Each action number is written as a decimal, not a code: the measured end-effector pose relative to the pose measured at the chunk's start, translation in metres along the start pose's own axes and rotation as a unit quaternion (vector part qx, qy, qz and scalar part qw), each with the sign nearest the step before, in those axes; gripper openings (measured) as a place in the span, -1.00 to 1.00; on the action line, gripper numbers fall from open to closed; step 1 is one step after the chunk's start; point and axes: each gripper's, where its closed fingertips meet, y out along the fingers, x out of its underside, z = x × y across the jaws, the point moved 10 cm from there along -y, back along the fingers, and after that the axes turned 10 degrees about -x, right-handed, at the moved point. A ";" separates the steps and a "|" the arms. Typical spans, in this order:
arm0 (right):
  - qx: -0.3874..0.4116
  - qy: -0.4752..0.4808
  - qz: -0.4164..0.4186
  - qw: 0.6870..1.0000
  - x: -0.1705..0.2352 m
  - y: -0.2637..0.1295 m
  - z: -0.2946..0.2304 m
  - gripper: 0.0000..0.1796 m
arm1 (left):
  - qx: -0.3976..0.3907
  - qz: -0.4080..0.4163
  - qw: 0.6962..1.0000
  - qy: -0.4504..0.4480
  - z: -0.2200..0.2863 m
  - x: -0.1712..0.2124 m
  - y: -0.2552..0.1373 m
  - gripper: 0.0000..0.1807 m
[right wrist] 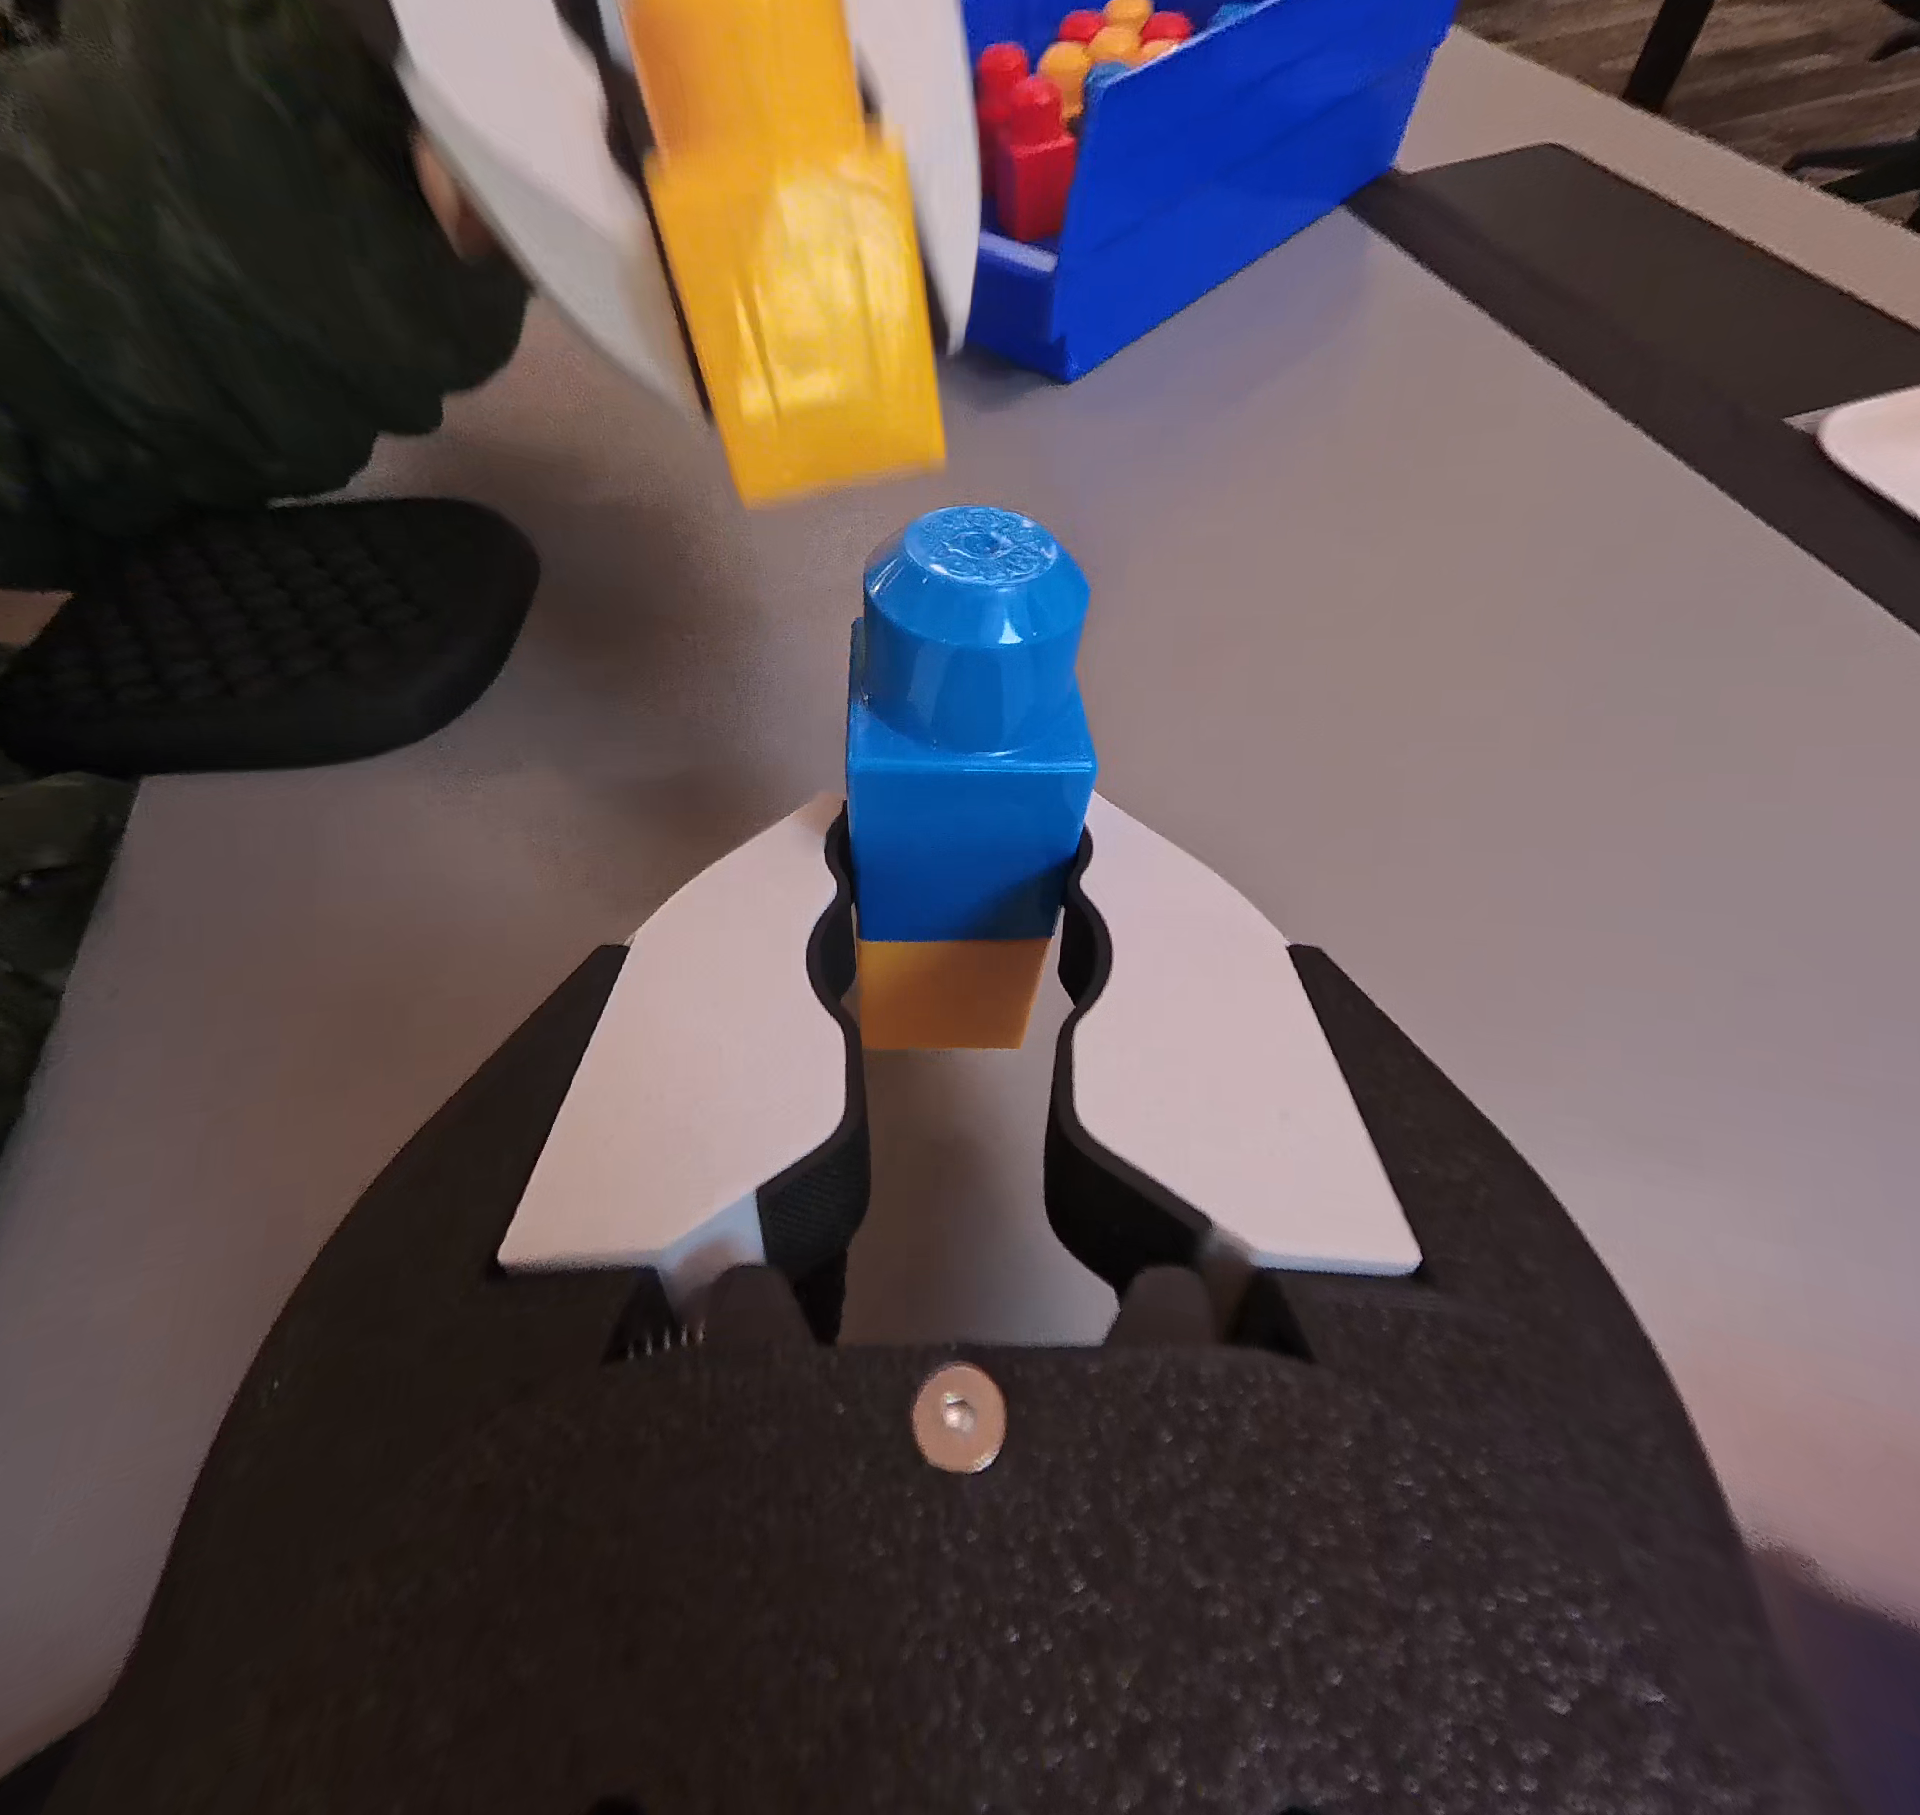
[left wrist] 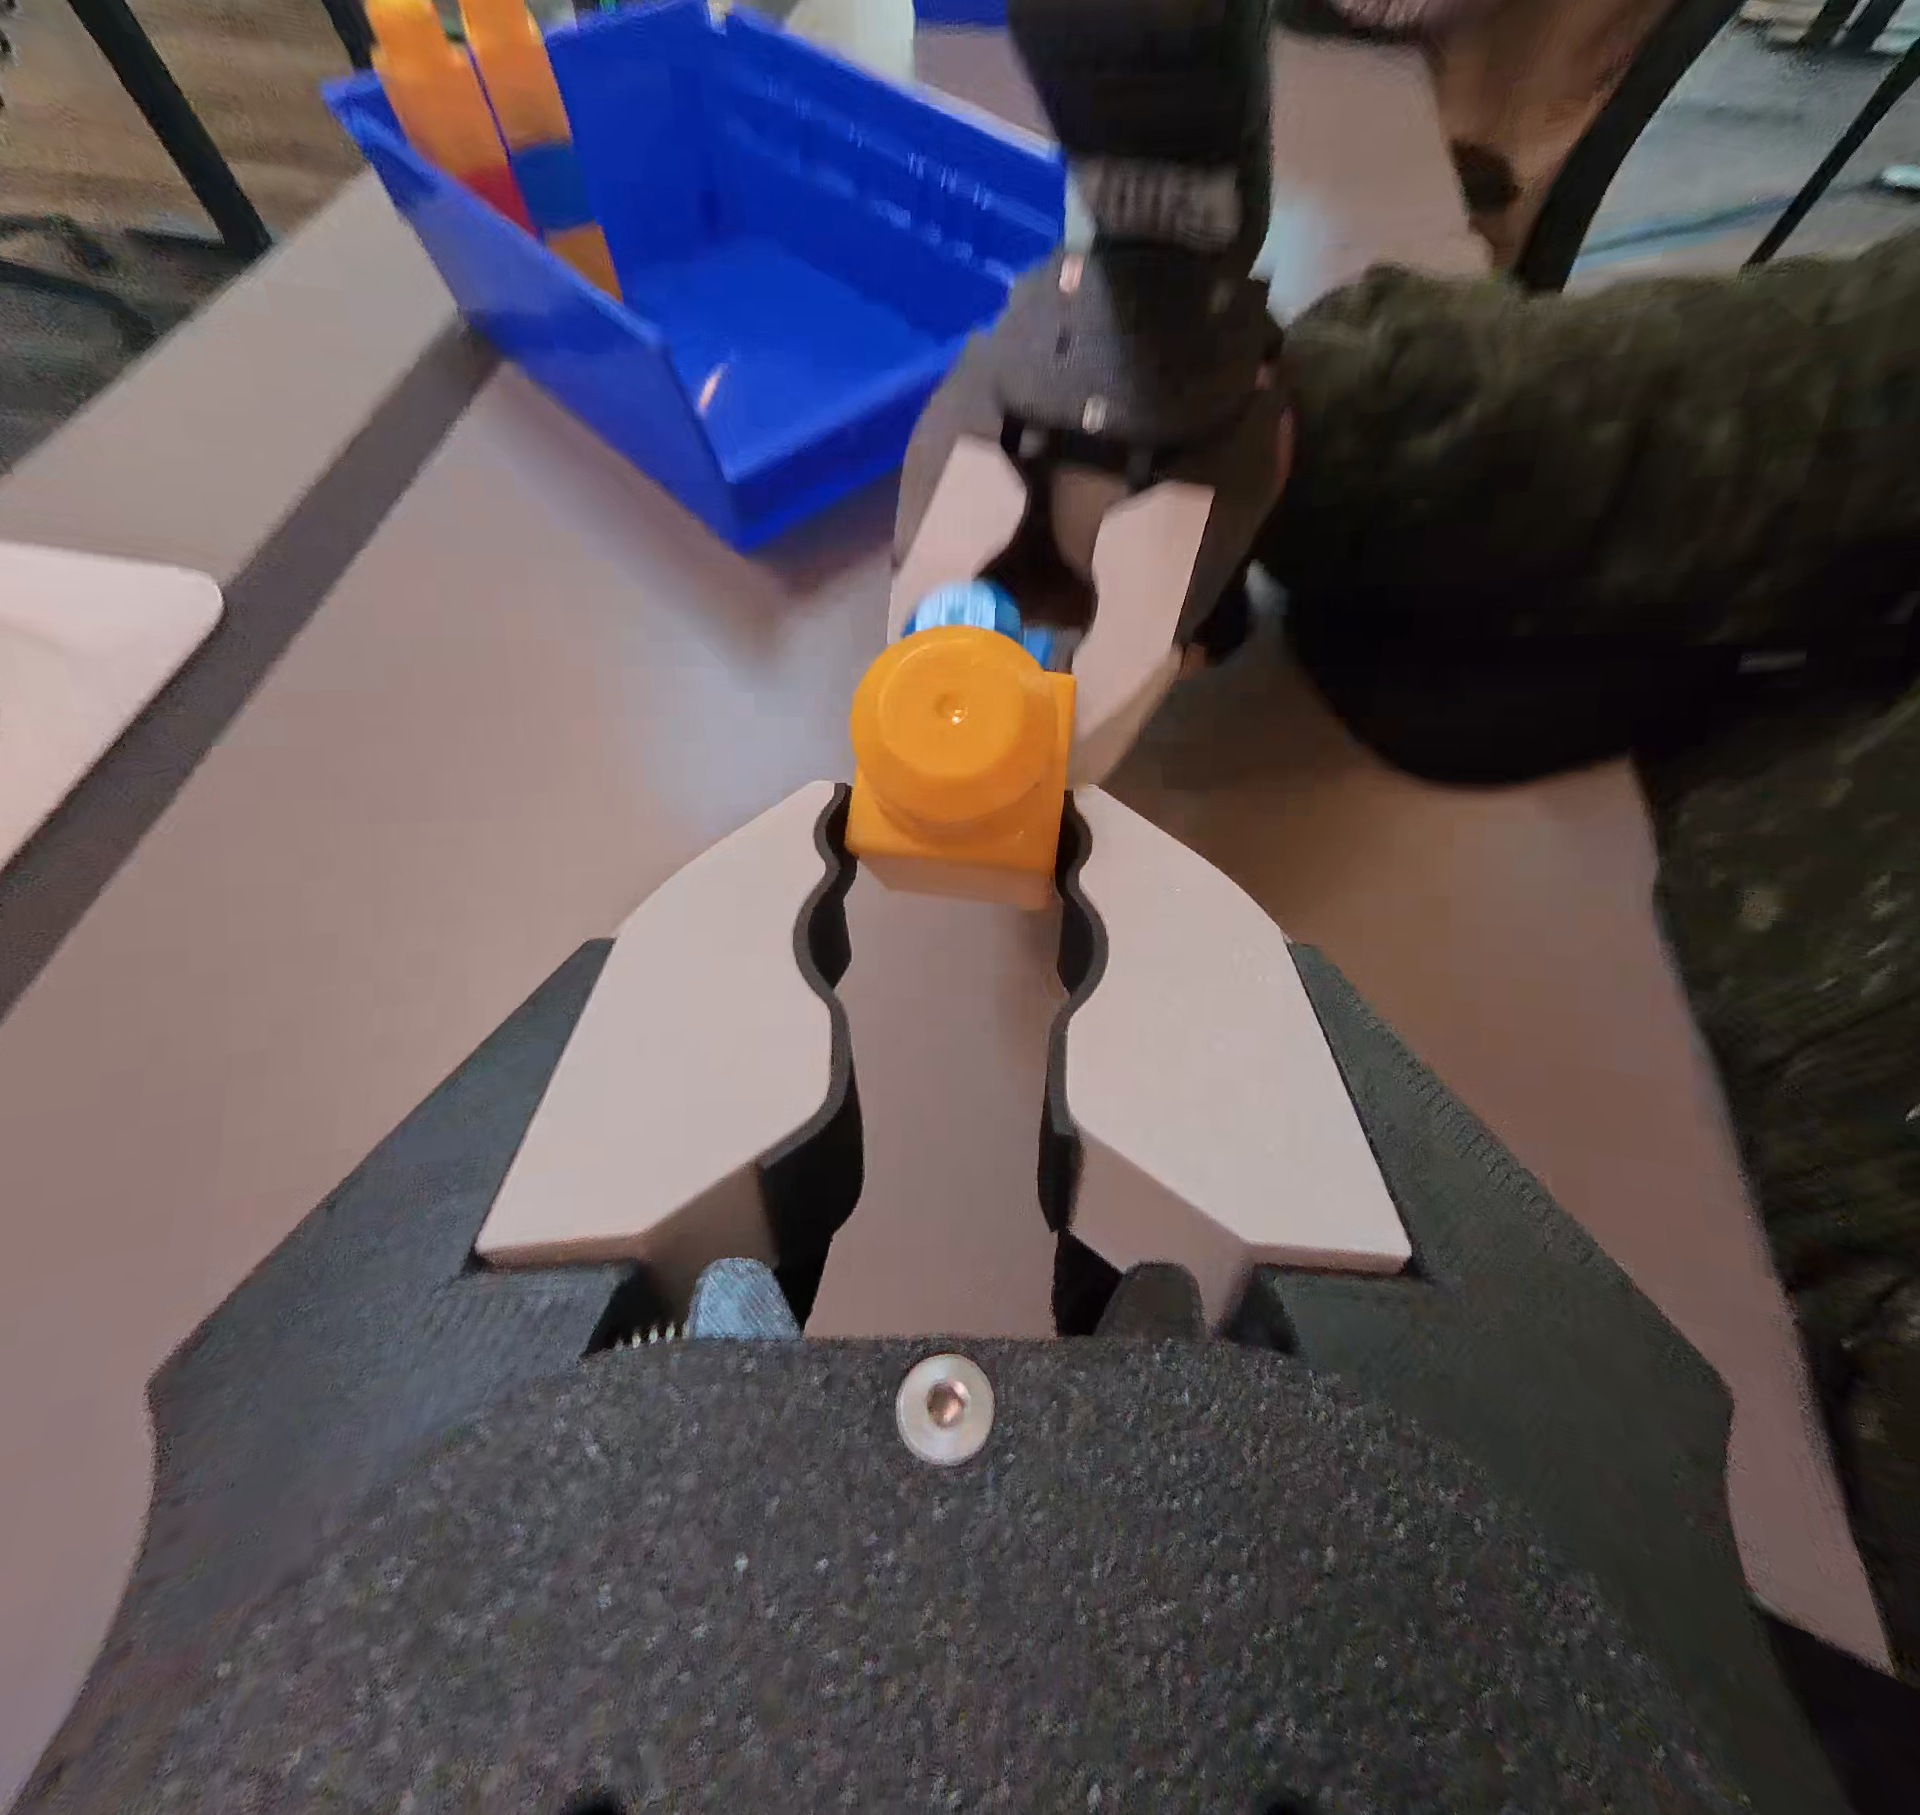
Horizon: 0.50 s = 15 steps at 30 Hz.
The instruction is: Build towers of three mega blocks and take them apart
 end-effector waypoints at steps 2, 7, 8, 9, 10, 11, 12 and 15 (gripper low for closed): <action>-0.010 -0.012 -0.019 1.000 0.000 0.006 -0.005 -0.60 | -0.001 0.007 1.000 0.006 0.005 -0.014 0.001 -0.59; -0.030 -0.049 -0.036 0.998 -0.006 0.018 -0.020 -0.60 | 0.048 -0.037 0.998 0.025 0.014 -0.010 0.019 -0.59; -0.034 -0.049 -0.035 0.998 -0.006 0.018 -0.021 -0.60 | 0.055 -0.043 0.997 0.029 0.016 -0.008 0.022 -0.59; -0.040 -0.049 -0.047 0.997 -0.005 0.018 -0.022 -0.60 | 0.060 -0.050 0.996 0.032 0.017 -0.007 0.023 -0.59; -0.043 -0.051 -0.054 0.996 -0.004 0.019 -0.022 -0.60 | 0.062 -0.055 0.996 0.035 0.018 -0.006 0.023 -0.59; -0.046 -0.052 -0.055 0.996 -0.004 0.019 -0.023 -0.60 | 0.065 -0.056 0.996 0.035 0.018 -0.006 0.022 -0.59; -0.050 -0.051 -0.054 0.996 -0.005 0.020 -0.023 -0.60 | 0.069 -0.057 0.995 0.033 0.018 -0.006 0.021 -0.59; -0.046 -0.056 -0.072 0.995 -0.007 0.023 -0.026 -0.61 | 0.072 -0.085 0.993 0.041 0.020 -0.005 0.022 -0.59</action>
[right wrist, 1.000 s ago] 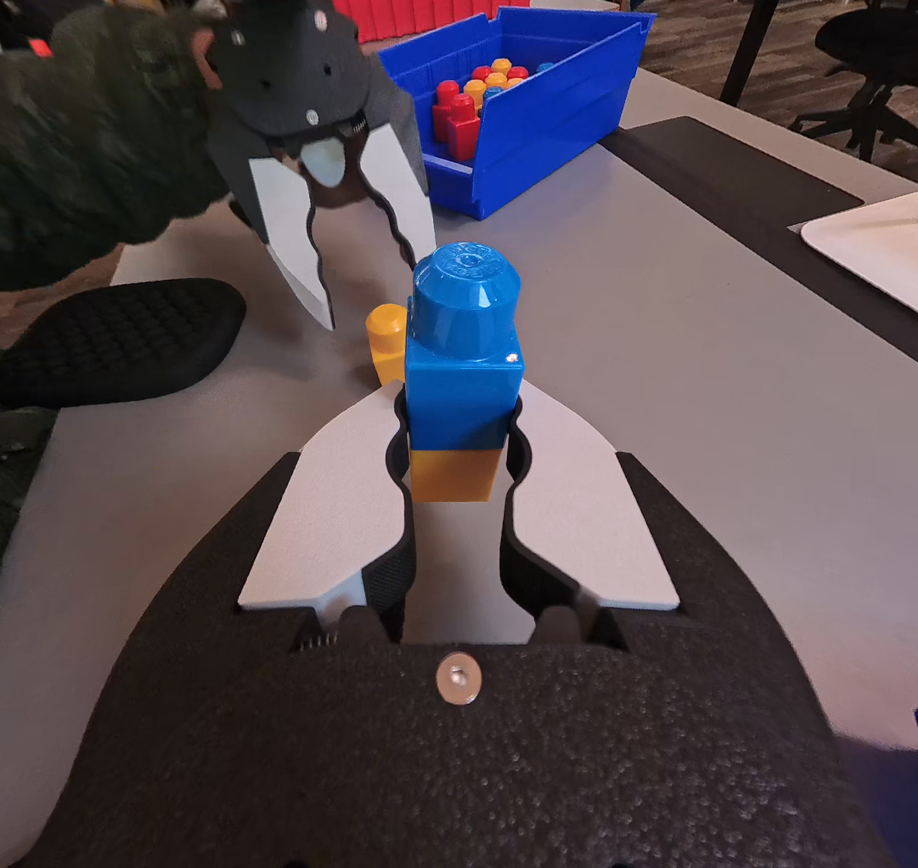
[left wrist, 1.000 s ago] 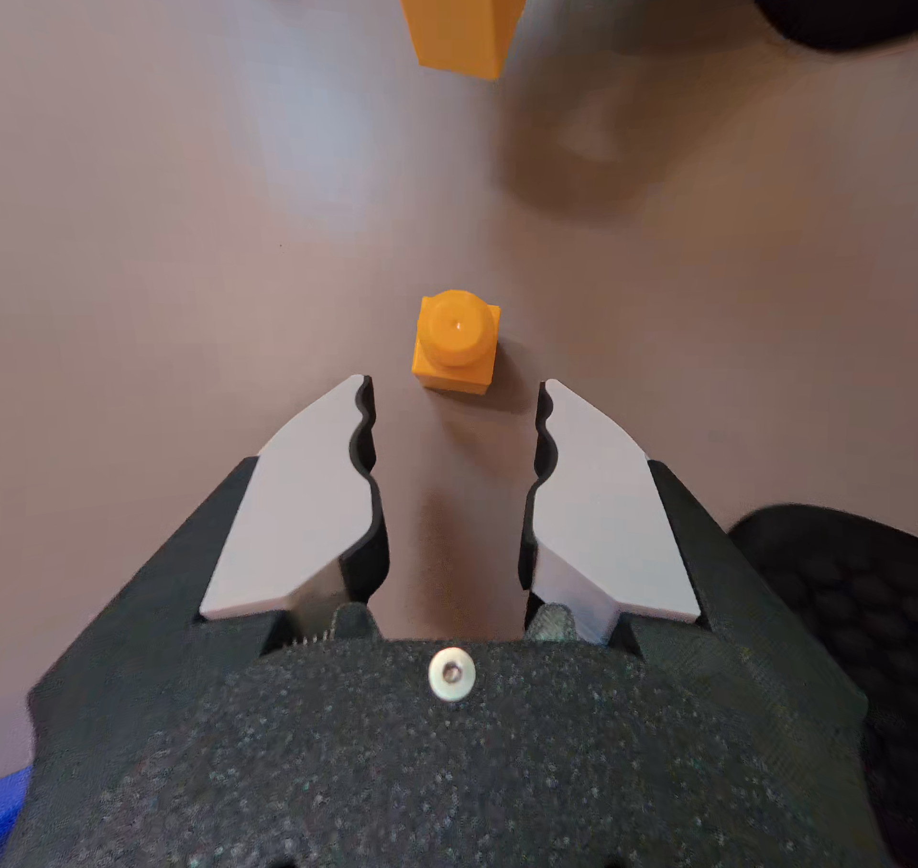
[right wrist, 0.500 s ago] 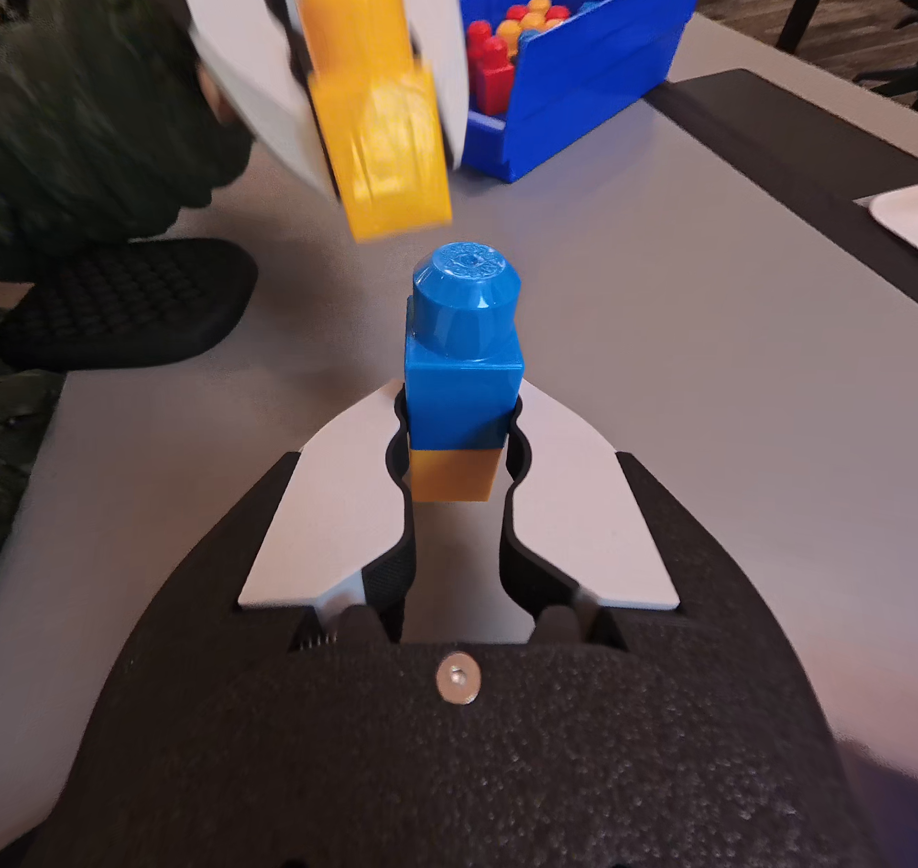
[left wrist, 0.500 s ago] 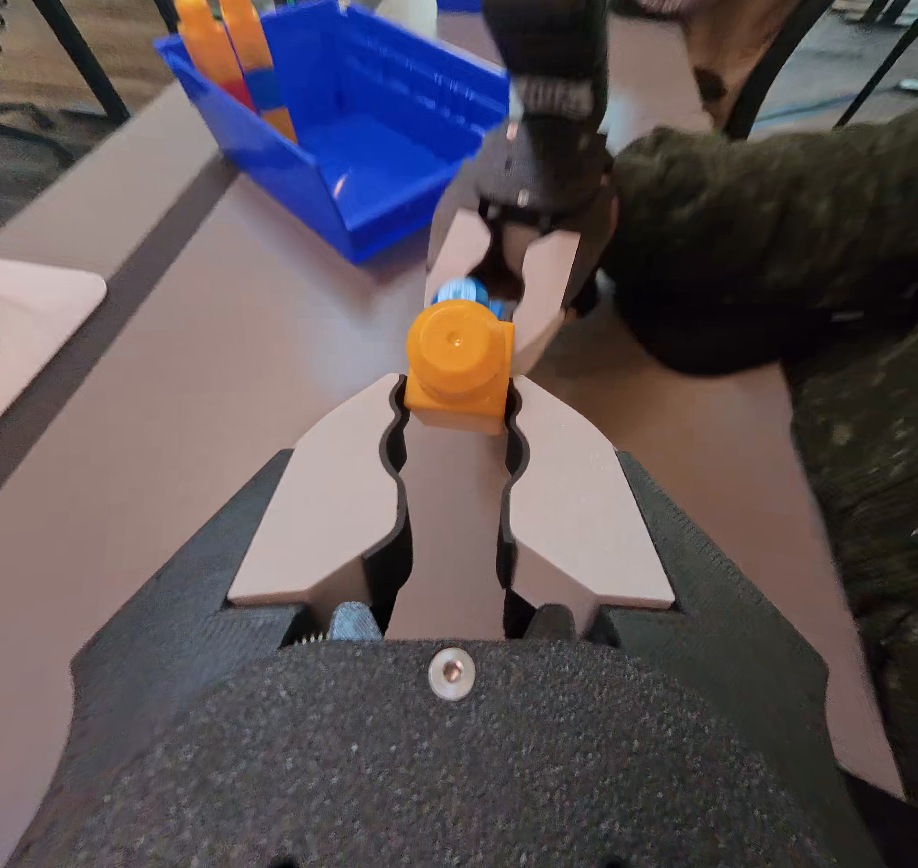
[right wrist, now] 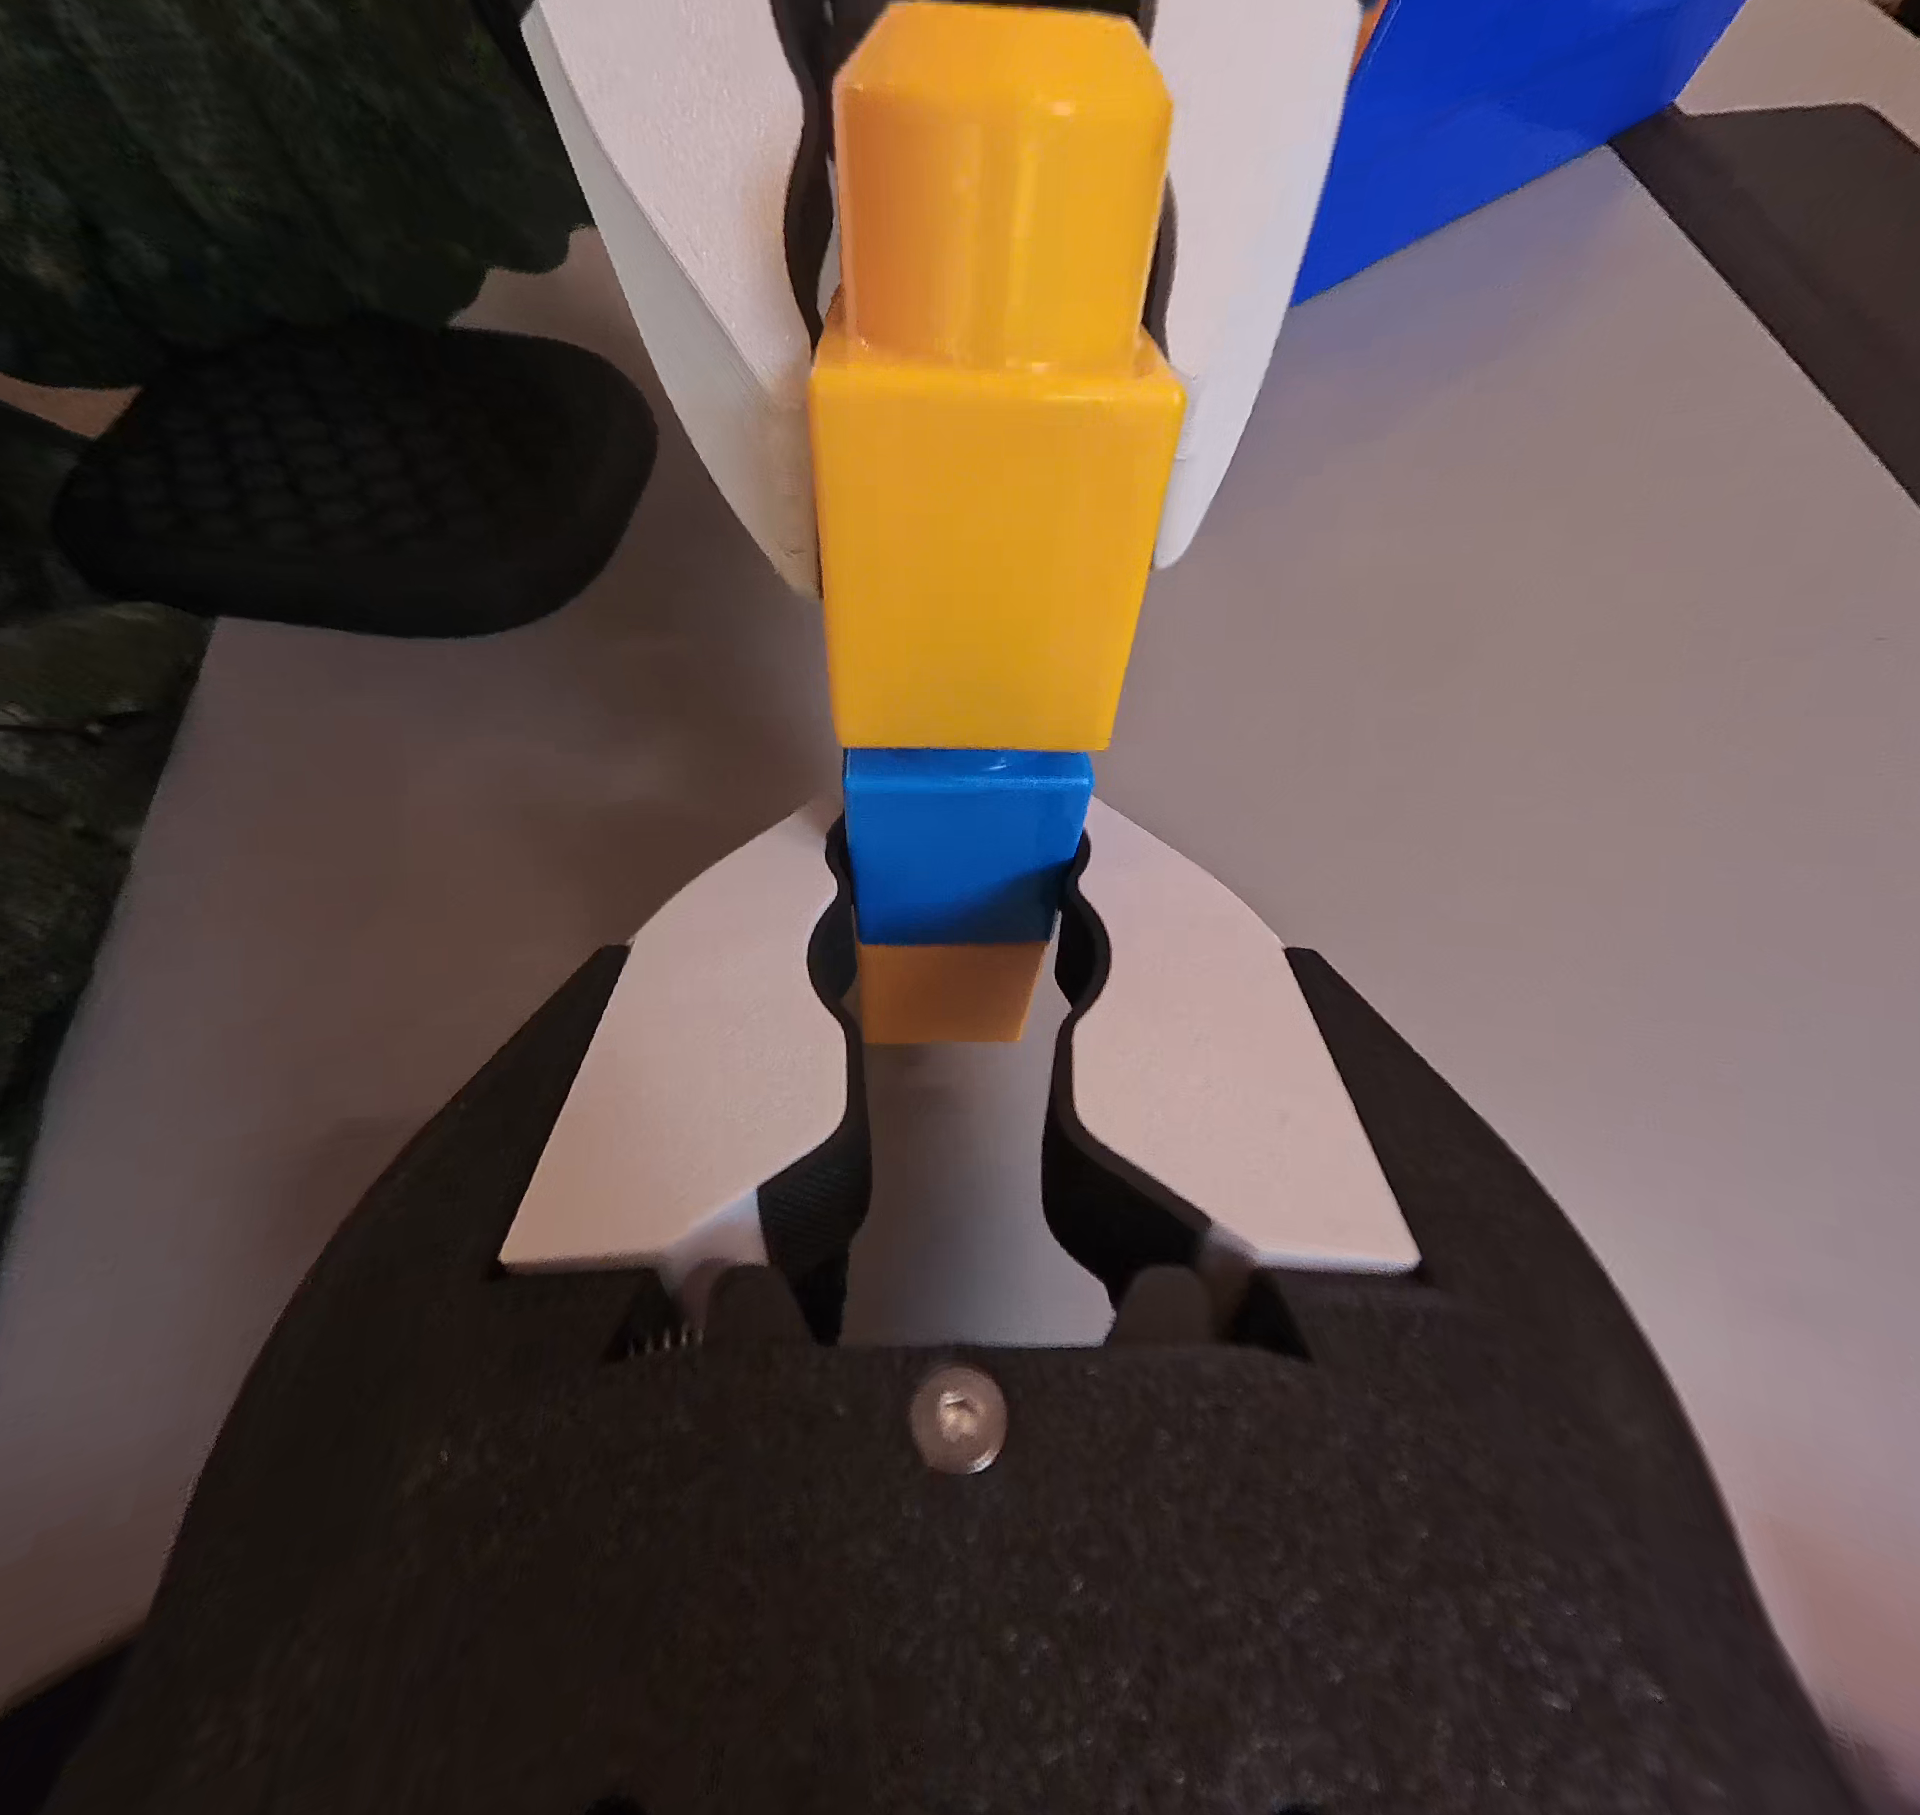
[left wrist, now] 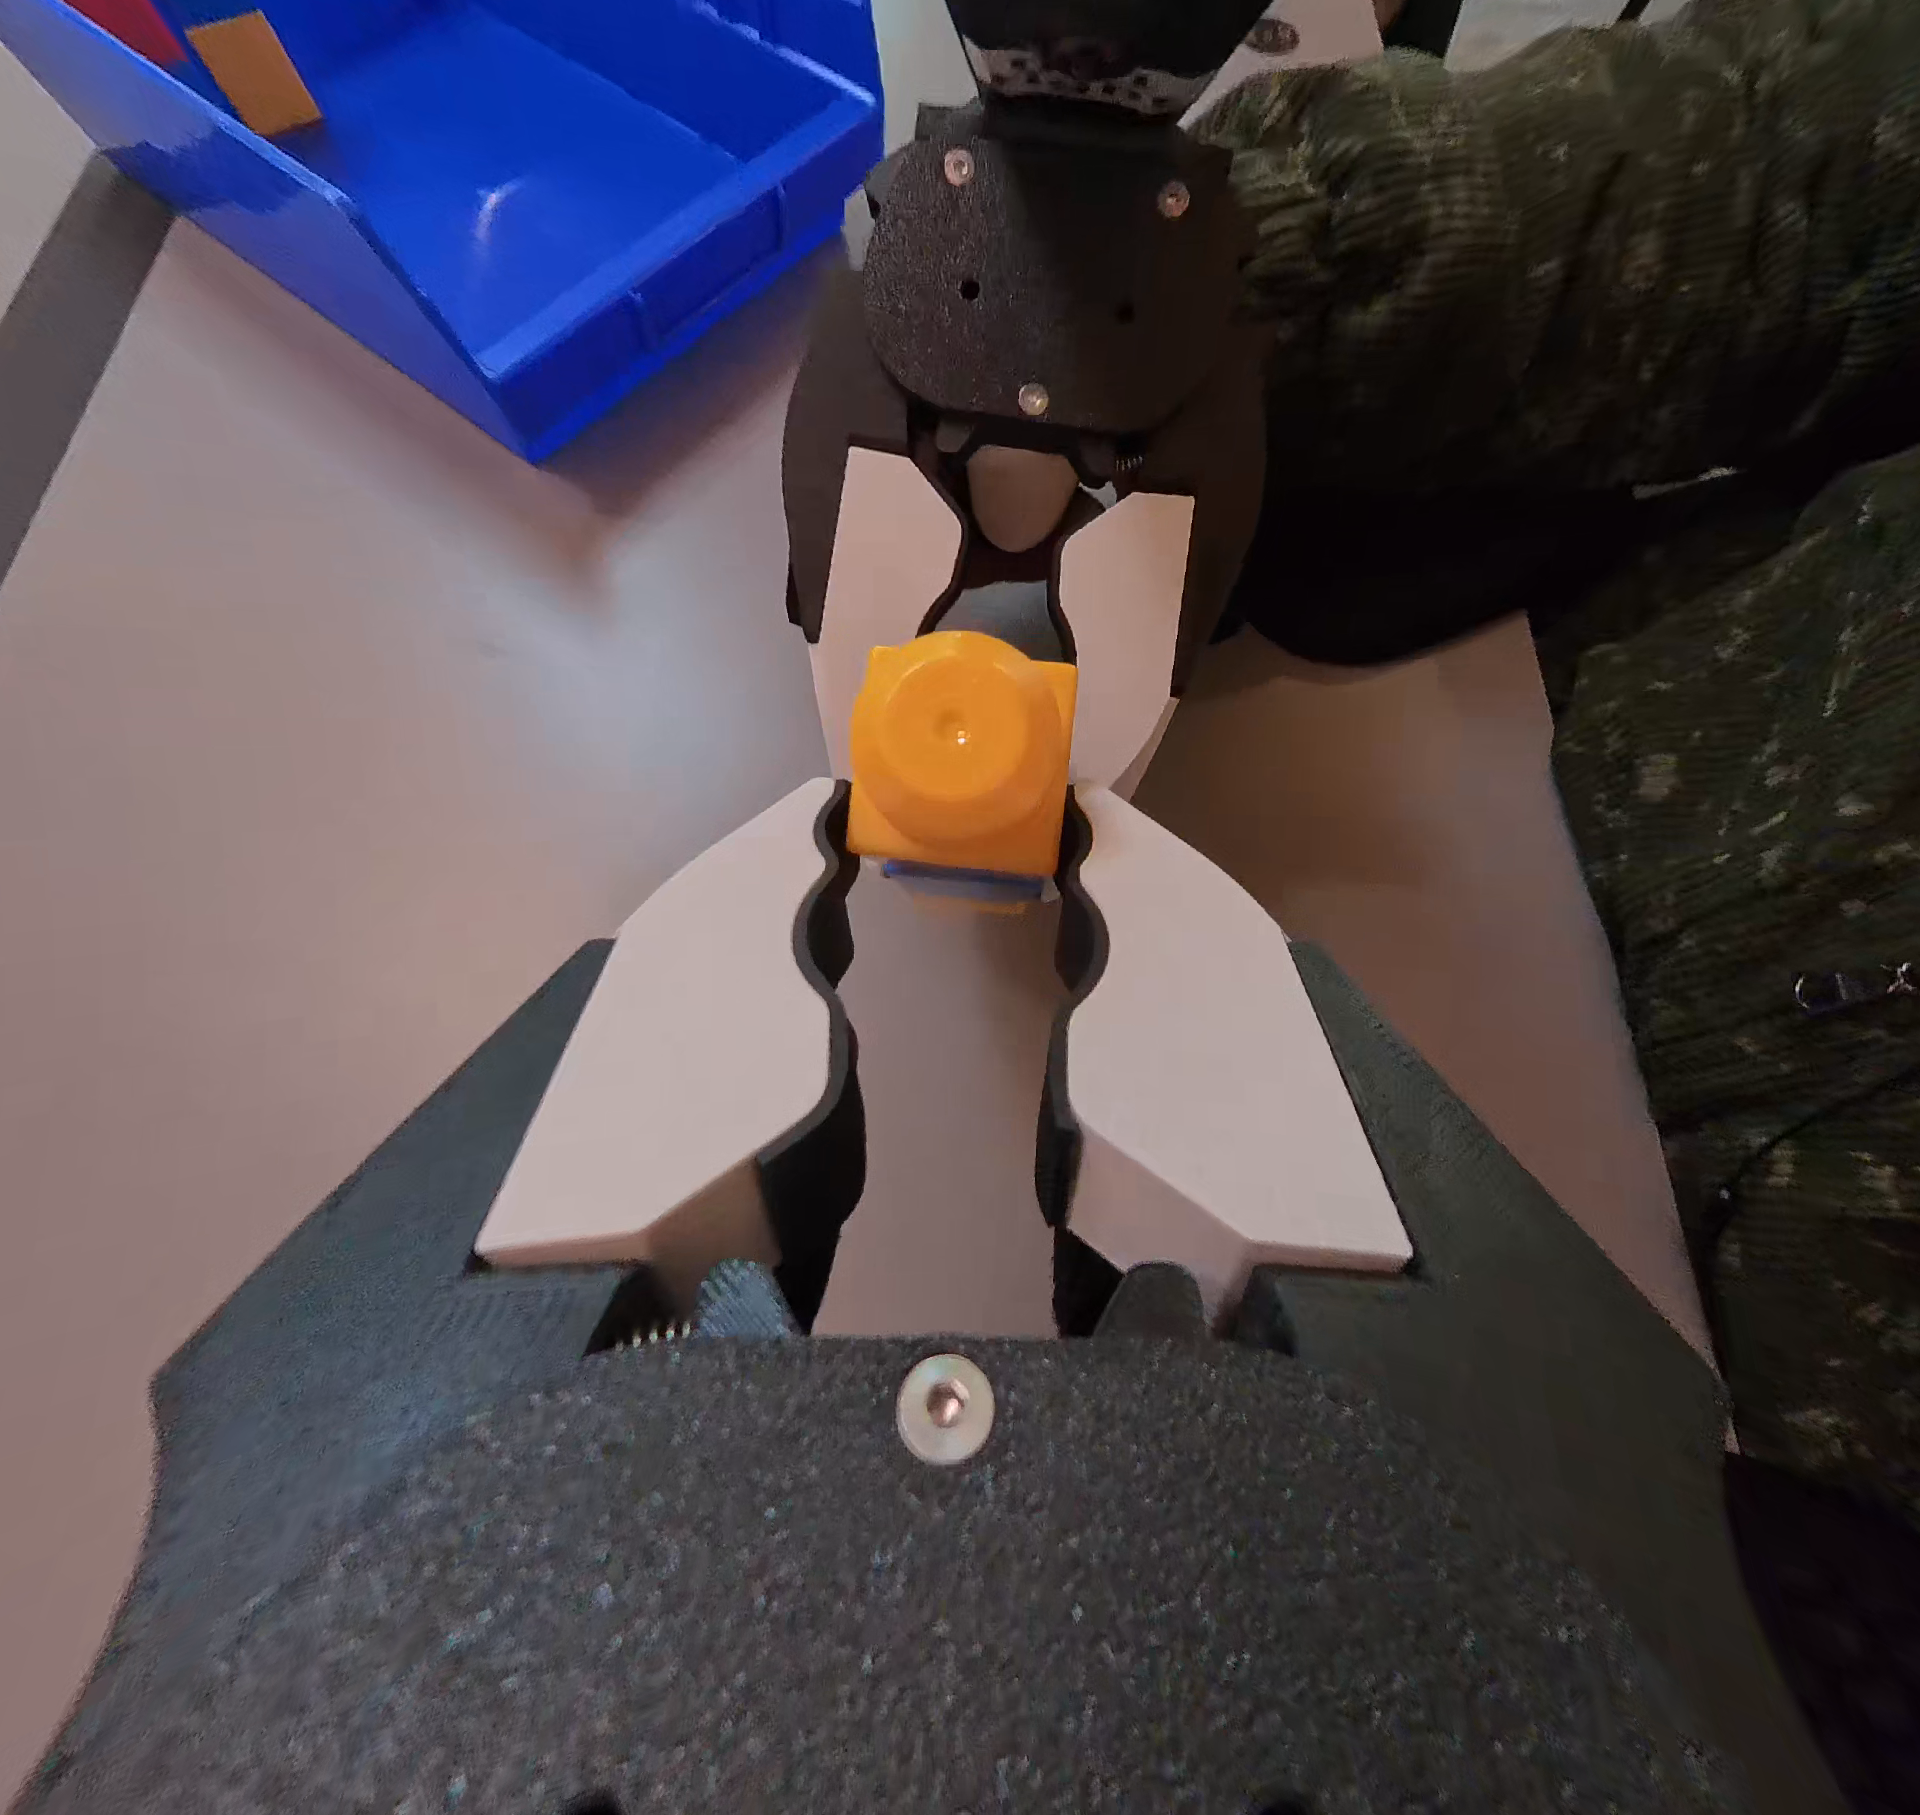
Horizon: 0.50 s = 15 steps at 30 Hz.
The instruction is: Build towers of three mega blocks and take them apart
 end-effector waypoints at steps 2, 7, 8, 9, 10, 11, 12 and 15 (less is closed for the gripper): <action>0.010 -0.012 -0.023 1.000 0.000 0.005 -0.002 -0.61 | 0.006 -0.019 1.000 0.006 0.002 0.001 0.002 -0.58; 0.021 -0.009 -0.047 0.999 0.000 0.009 -0.002 -0.61 | -0.005 -0.061 0.998 0.011 0.002 0.006 0.005 -0.58; 0.026 -0.007 -0.052 0.998 0.001 0.010 -0.001 -0.61 | -0.012 -0.072 0.997 0.011 0.002 0.007 0.006 -0.58; 0.031 -0.007 -0.056 0.998 0.002 0.010 -0.001 -0.61 | -0.016 -0.080 0.997 0.007 0.002 0.008 0.007 -0.58; 0.033 -0.004 -0.062 0.998 0.002 0.011 0.000 -0.61 | -0.018 -0.087 0.996 0.001 0.001 0.008 0.008 -0.58; 0.035 -0.004 -0.065 0.997 0.003 0.011 0.000 -0.61 | -0.019 -0.091 0.996 -0.001 0.002 0.009 0.009 -0.58; 0.034 -0.002 -0.068 0.997 0.004 0.012 0.000 -0.61 | -0.020 -0.098 0.995 -0.003 0.002 0.009 0.010 -0.58; 0.036 -0.003 -0.074 0.997 0.005 0.014 0.000 -0.61 | -0.019 -0.110 0.994 0.004 0.002 0.011 0.010 -0.59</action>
